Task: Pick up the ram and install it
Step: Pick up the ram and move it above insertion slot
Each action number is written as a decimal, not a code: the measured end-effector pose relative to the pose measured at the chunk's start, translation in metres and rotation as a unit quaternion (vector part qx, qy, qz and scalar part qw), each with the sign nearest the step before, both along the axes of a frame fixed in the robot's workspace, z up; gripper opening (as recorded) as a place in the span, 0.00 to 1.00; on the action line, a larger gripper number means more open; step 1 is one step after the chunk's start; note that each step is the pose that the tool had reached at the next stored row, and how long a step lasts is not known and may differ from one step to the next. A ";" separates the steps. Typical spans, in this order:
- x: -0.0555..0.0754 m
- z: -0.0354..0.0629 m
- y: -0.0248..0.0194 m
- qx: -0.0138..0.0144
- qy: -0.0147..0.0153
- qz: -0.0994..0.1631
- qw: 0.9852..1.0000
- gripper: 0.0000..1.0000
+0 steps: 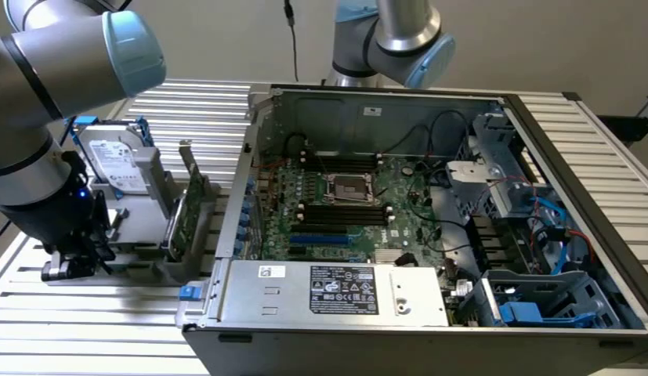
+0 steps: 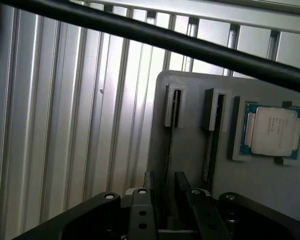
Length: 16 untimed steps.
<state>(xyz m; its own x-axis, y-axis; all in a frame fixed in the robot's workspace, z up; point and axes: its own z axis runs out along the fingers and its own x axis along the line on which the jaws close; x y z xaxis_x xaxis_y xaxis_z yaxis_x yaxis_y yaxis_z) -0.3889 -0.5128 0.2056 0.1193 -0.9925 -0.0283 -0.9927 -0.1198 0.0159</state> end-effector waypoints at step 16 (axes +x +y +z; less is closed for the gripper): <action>0.000 -0.0116 0.0000 0.005 0.014 0.000 1.000 0.31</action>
